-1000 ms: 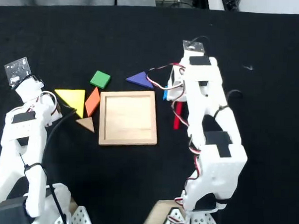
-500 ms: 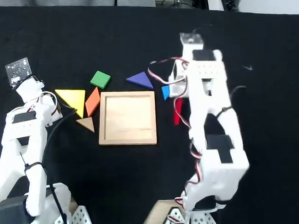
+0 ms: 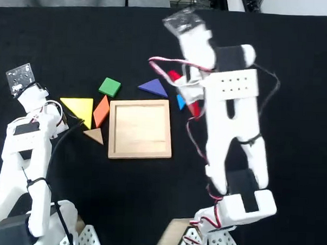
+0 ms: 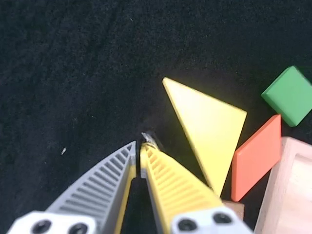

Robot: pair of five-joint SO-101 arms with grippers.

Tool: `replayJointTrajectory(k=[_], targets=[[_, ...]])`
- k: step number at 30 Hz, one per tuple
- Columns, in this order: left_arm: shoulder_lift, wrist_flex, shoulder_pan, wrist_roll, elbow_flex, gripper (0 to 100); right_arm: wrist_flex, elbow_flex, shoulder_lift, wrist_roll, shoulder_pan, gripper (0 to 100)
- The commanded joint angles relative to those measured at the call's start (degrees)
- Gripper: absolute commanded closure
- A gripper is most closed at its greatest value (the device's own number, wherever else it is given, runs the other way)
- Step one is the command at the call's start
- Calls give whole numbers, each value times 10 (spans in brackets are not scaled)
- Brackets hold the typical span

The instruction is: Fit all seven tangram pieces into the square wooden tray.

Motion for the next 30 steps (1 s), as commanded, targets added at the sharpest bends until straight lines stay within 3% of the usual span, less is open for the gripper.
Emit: replayJointTrajectory(k=[1, 5, 8, 15, 21, 30], targets=[[-8, -10, -20, 0, 2, 967, 18, 22, -28, 139, -83, 988], [-8, -11, -71, 0, 6, 967, 17, 88, -28, 283, -160, 988], [-2, -18, -104, 0, 8, 967, -18, 139, -27, 340, -199, 988], [-5, -89, -101, 0, 48, 970, -165, 258, -27, 394, -228, 988], [-2, -91, -95, 0, 45, 970, -253, 323, -27, 403, -225, 988], [-2, -91, -93, 0, 44, 970, -306, 387, -27, 426, -227, 988]])
